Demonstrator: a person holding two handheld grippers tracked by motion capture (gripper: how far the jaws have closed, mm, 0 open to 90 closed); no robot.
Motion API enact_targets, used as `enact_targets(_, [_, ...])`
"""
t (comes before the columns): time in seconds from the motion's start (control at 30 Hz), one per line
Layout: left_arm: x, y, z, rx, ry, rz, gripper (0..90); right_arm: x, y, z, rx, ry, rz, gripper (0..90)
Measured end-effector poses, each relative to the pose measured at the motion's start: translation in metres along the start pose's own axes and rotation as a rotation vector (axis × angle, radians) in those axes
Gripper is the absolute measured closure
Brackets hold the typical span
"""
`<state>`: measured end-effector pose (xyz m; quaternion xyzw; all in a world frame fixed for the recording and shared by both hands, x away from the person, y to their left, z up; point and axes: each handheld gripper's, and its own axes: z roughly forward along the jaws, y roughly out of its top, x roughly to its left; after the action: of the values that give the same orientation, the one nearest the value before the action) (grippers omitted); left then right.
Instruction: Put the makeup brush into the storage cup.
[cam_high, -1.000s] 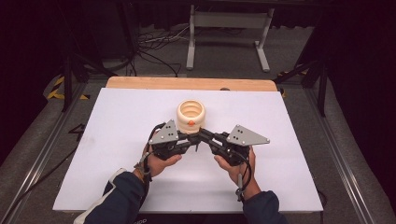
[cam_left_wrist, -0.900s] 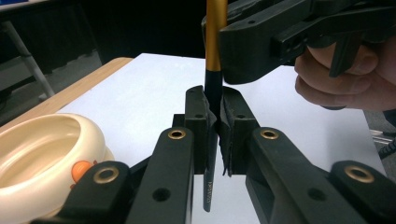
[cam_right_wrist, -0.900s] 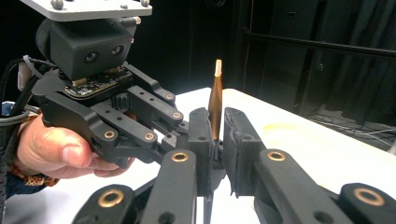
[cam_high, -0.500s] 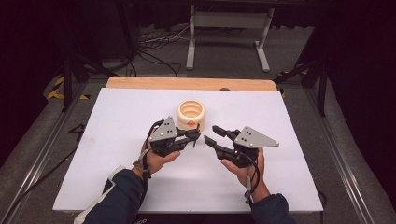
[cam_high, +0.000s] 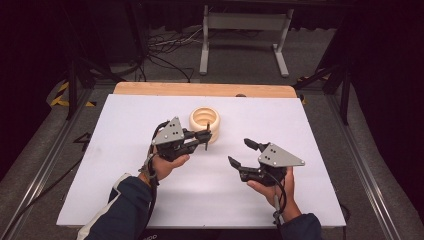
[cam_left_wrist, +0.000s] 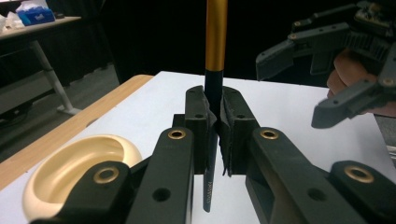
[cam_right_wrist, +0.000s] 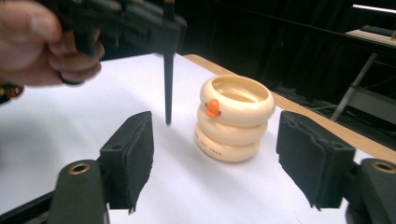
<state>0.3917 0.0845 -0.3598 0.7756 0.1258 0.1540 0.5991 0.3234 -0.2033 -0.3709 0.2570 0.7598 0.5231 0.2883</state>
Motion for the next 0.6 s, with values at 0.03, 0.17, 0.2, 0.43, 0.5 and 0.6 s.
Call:
enact_targets(0.03, [0.003,0.002,-0.002,-0.007,0.004,-0.007,82.7,0.0,-0.001,-0.001,0.004,-0.011,-0.014,24.7])
enact_targets(0.17, [0.006,0.004,-0.006,-0.015,0.015,-0.011,82.7,0.001,-0.007,-0.005,0.017,-0.035,-0.049,21.3])
enact_targets(0.2, [0.008,0.004,-0.007,-0.015,0.018,-0.009,82.7,0.001,-0.009,-0.006,0.027,-0.04,-0.051,19.7])
enact_targets(0.43, [0.017,0.007,-0.013,-0.033,0.042,-0.022,82.6,-0.002,-0.024,-0.019,0.073,-0.1,-0.077,13.3])
enact_targets(0.5, [0.02,0.009,-0.014,-0.041,0.051,-0.025,82.7,-0.003,-0.029,-0.023,0.085,-0.125,-0.071,12.1])
enact_targets(0.6, [0.022,0.01,-0.015,-0.039,0.058,-0.027,82.7,-0.006,-0.037,-0.03,0.101,-0.135,-0.06,11.5])
